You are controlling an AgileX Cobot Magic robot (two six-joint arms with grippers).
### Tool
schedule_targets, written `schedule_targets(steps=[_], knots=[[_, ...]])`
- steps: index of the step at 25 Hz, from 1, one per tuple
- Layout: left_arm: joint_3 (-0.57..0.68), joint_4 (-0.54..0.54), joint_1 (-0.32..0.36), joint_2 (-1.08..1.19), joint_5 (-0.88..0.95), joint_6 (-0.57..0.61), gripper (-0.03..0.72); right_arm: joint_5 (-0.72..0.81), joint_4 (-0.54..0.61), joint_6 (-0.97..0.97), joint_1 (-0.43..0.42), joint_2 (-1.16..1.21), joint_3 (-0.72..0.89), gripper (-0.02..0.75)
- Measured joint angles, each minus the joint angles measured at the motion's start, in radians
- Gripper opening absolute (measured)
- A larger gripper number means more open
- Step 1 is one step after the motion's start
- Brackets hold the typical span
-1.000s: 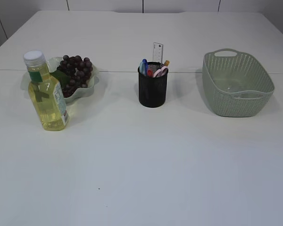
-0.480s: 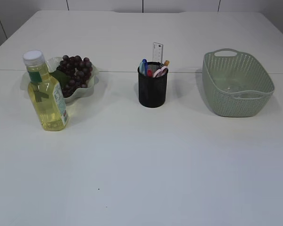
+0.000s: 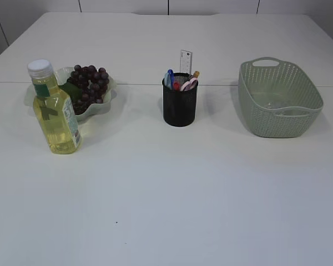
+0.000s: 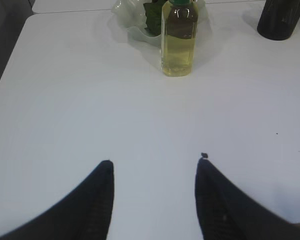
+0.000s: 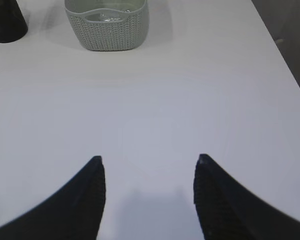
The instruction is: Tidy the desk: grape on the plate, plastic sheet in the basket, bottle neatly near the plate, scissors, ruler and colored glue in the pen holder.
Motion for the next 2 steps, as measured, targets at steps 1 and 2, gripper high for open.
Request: schedule_targets(steps=[1,2], knots=[[0.0,0.0,0.0,0.0,0.0,0.0,0.382,0.0,0.0,0.0,0.0,0.0,0.0,0.448],[0.0,0.0,0.0,0.0,0.0,0.0,0.382,0.0,0.0,0.0,0.0,0.0,0.0,0.448]])
